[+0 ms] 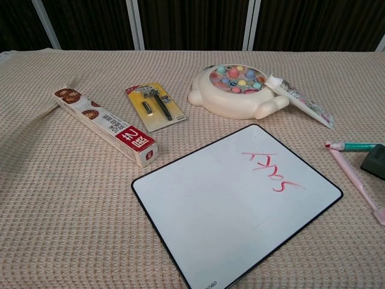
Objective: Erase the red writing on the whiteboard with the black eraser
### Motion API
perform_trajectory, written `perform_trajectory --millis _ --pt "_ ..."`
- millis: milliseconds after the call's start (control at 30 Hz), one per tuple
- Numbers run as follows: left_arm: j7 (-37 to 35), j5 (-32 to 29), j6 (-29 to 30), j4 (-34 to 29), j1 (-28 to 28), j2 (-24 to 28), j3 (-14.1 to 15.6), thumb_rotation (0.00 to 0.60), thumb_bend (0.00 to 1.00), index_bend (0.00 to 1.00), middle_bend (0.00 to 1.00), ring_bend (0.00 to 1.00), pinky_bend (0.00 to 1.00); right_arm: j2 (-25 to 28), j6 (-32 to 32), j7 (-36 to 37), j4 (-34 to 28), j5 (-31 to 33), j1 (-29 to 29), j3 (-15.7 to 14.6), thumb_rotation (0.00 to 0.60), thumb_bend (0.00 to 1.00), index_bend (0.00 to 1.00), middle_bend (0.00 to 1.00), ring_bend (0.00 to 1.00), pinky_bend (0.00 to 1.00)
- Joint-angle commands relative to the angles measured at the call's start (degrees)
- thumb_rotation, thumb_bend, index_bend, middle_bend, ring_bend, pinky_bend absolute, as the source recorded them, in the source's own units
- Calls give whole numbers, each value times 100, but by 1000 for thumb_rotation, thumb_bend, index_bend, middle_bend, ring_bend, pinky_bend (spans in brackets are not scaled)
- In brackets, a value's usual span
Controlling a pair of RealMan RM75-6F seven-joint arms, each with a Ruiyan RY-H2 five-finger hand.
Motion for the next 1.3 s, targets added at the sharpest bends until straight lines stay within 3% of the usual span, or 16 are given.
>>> perform_trajectory --millis 33,900,1300 --pt "1 -4 -3 0 -1 2 -2 600 634 185 83 24 33 -67 20 -71 61 96 22 34 600 240 333 367 360 170" --pt "4 -46 -55 -30 -5 12 11 600 634 189 83 24 34 -197 -2 -215 250 298 116 174 600 357 412 432 414 195" --pt "13 -57 -61 -28 -4 12 11 600 634 189 83 24 40 -171 -127 -298 246 395 161 144 600 366 415 435 418 206"
